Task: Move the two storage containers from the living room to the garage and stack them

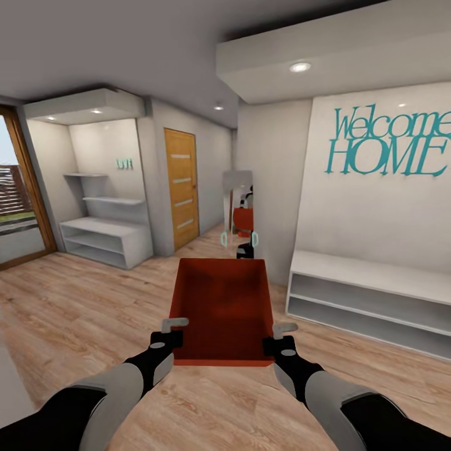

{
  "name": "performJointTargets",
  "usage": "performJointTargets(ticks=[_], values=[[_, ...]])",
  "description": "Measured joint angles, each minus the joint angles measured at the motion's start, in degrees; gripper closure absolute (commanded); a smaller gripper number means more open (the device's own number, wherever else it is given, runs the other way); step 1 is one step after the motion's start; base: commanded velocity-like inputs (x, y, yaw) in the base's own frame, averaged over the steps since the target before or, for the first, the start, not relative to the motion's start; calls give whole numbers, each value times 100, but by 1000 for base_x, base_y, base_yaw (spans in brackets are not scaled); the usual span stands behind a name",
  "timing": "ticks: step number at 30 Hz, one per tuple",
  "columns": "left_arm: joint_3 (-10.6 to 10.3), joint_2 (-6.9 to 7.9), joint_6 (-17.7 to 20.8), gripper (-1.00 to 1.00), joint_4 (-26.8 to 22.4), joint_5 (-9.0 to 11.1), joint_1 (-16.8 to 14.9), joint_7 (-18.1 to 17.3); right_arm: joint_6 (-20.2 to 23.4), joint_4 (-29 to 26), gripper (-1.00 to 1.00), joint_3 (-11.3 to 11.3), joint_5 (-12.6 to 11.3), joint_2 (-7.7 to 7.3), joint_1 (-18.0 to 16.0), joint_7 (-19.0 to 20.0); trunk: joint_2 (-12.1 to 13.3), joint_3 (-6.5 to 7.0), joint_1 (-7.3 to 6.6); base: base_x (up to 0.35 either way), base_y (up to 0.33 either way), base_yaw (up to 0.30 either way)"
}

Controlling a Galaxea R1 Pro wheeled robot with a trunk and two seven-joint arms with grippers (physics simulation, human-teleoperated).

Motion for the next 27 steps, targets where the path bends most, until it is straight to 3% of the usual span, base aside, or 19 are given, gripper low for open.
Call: performJointTargets(ticks=[27], values=[[10,7,-62,100,20,-4,0,-17,-40,0,100,7,8,6,1,-14,0,0,0,322,0,0]])
